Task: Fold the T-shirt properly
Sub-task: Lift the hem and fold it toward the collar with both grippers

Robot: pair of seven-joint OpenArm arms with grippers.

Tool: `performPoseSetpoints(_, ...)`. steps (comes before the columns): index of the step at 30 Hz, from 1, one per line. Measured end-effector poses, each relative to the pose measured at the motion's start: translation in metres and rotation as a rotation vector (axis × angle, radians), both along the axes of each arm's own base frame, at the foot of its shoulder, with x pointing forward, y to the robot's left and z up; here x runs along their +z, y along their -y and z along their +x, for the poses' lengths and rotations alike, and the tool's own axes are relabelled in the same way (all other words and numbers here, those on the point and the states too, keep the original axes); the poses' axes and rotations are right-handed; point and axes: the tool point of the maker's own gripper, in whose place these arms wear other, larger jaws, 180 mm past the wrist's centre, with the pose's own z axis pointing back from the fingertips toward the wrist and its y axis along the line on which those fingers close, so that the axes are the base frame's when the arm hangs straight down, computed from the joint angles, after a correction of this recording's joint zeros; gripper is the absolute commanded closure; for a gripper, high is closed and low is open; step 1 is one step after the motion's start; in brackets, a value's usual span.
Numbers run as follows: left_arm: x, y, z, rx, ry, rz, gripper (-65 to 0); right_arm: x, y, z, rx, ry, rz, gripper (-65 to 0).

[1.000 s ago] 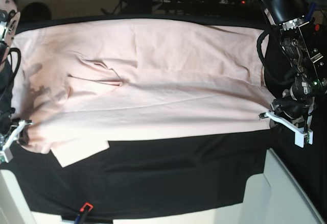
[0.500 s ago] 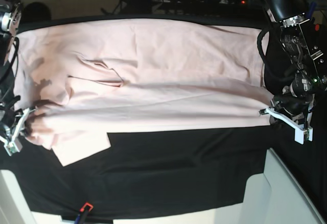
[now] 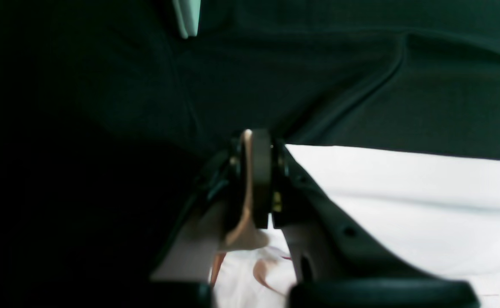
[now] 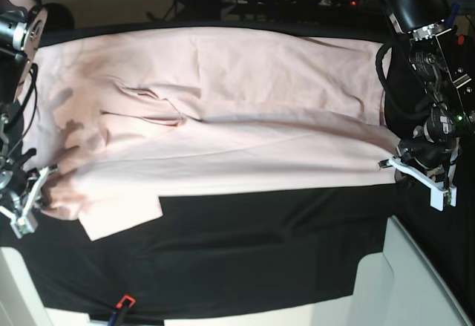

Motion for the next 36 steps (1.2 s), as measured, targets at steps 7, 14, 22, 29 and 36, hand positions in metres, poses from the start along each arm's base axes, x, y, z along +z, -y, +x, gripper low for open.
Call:
performPoseSetpoints(7, 0.001, -0.001, 0.001, 0.004, 0.005, -0.004, 0.0, 0.001, 0.011, 0.006, -0.087, -0.003, 0.074, 0.0)
performPoseSetpoints(14, 0.002, 0.000, 0.002, 0.000, 0.011, -0.007, 0.0, -0.008, 0.016, 0.000, -0.169, -0.003, 0.174, 0.0)
performPoseSetpoints(22, 0.001, 0.000, 0.001, 0.000, 0.009, -0.007, 0.0, -0.004, 0.023, -0.002, -0.203, -0.013, 0.220, 0.0)
performPoseSetpoints(29, -0.020, -0.007, -0.007, 0.017, -0.071, 0.053, 0.0, -0.001, 0.016, -0.001, -0.223, 0.033, 0.315, 0.0)
performPoseSetpoints(36, -0.019, -0.005, -0.003, 0.011, -0.024, 0.059, 0.0, -0.011, 0.019, -0.013, -0.235, 0.008, 0.320, 0.0)
